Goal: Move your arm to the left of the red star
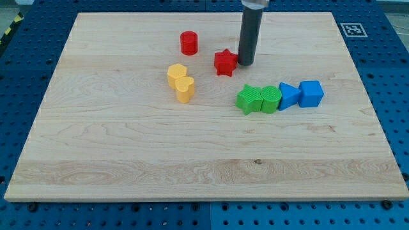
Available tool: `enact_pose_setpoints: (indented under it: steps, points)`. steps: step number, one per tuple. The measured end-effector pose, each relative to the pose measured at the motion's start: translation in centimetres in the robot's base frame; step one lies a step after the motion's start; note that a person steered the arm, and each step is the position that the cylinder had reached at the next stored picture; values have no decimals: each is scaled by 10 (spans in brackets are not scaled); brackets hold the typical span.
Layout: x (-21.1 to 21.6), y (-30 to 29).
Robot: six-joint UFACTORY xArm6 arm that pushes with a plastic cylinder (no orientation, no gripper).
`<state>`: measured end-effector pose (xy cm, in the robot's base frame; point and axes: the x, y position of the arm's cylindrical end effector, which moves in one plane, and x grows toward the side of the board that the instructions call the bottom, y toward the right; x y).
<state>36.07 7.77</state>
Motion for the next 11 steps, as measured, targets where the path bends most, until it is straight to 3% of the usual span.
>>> enact_pose_setpoints:
  steps: [2,4,11]
  points:
    - [62,-12]
    - [63,-69]
    - [21,-99]
